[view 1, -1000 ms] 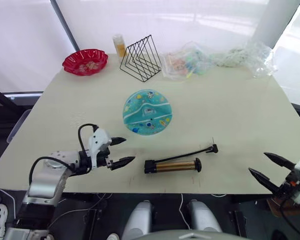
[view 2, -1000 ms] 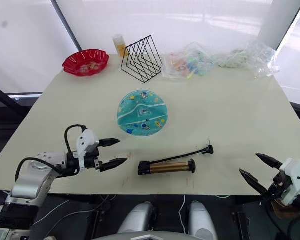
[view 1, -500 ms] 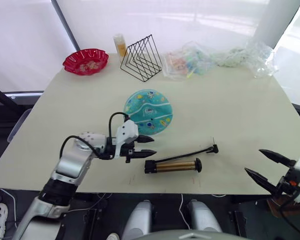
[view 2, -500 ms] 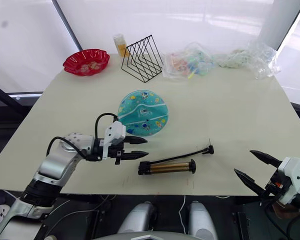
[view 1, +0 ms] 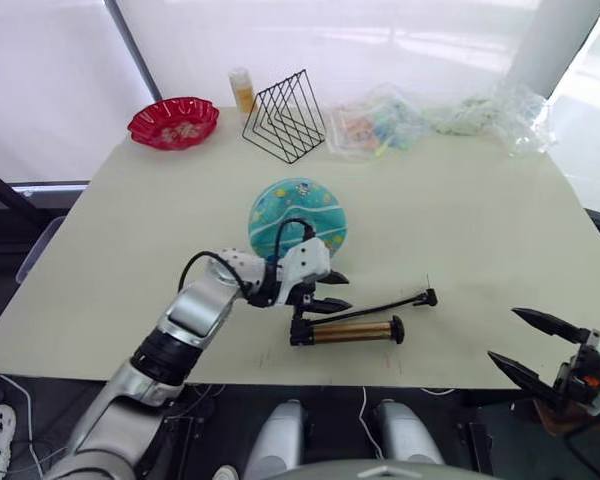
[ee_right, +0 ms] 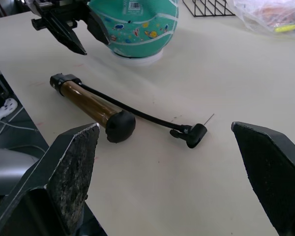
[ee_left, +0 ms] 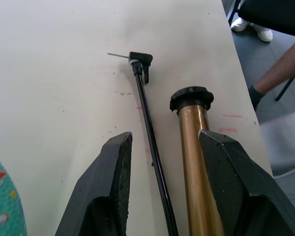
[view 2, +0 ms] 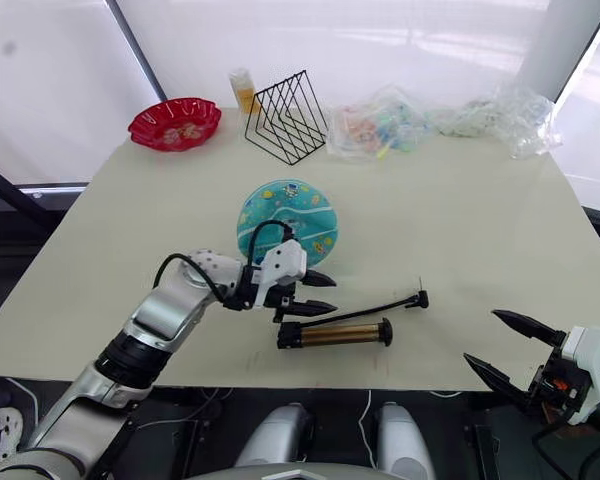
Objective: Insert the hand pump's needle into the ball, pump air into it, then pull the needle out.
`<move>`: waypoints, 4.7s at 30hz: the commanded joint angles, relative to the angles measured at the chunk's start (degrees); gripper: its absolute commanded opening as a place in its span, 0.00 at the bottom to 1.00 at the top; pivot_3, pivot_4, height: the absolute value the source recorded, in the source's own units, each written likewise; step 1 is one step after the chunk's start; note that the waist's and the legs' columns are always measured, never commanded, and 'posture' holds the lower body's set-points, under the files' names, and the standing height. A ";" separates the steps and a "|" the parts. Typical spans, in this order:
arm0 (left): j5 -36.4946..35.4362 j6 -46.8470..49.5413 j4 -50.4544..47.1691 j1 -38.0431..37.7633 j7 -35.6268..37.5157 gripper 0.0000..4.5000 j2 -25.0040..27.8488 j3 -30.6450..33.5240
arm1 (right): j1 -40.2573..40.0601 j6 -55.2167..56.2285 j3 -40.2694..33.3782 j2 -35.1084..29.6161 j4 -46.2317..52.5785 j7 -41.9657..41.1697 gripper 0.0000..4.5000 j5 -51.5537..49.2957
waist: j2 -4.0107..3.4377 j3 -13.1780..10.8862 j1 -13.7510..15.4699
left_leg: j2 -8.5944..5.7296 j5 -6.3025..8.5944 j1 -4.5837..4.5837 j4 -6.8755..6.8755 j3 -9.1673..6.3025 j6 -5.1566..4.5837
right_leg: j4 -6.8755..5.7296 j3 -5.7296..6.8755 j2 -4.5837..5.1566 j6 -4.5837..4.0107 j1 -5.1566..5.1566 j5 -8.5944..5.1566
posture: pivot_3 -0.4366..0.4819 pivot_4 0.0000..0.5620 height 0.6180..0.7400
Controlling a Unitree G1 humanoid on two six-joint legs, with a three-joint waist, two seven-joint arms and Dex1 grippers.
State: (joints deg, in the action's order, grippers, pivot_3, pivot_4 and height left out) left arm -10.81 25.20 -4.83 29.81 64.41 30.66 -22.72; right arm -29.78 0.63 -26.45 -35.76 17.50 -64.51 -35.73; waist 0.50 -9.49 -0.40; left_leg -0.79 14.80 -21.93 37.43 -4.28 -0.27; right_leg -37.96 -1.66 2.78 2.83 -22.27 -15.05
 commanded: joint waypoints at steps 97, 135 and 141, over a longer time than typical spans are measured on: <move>9.09 -17.41 14.72 -3.59 -13.09 0.01 -22.25 -0.35 | 23.11 -45.02 7.66 15.71 11.39 66.58 1.00 -41.81 | -0.01 -0.01 -0.26 | -0.04 0.00 0.00 0.02 -0.38 -0.01 | 0.10 0.34 0.01 0.00 0.23 -0.01 | 0.48 0.27 1.00; 8.33 -15.75 12.26 -5.19 -12.04 0.00 -21.81 -0.86 | 23.20 -42.65 9.00 15.84 11.49 66.03 0.09 -40.32 | -0.01 -0.01 -0.35 | -0.02 0.00 -0.02 0.00 -0.37 -0.01 | 0.11 0.32 0.01 0.02 0.19 -0.02 | 0.48 0.27 1.00; 7.03 -14.46 12.02 -5.19 -11.43 0.08 -21.68 0.14 | 22.93 -42.46 9.25 14.93 12.43 63.72 0.09 -38.83 | -0.01 -0.01 -0.36 | -0.02 0.00 -0.03 0.00 -0.37 -0.01 | 0.11 0.32 0.01 0.02 0.18 -0.02 | 0.48 0.27 1.00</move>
State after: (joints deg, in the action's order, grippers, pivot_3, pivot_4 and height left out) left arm -2.45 10.43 9.82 24.62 52.28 8.88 -23.04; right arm -7.09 -43.41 -16.54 -20.12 27.10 0.41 -74.83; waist 0.49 -9.50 -0.76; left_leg -0.82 14.81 -21.96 37.43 -4.65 -0.28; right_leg -37.85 -1.33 2.78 2.84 -22.10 -15.07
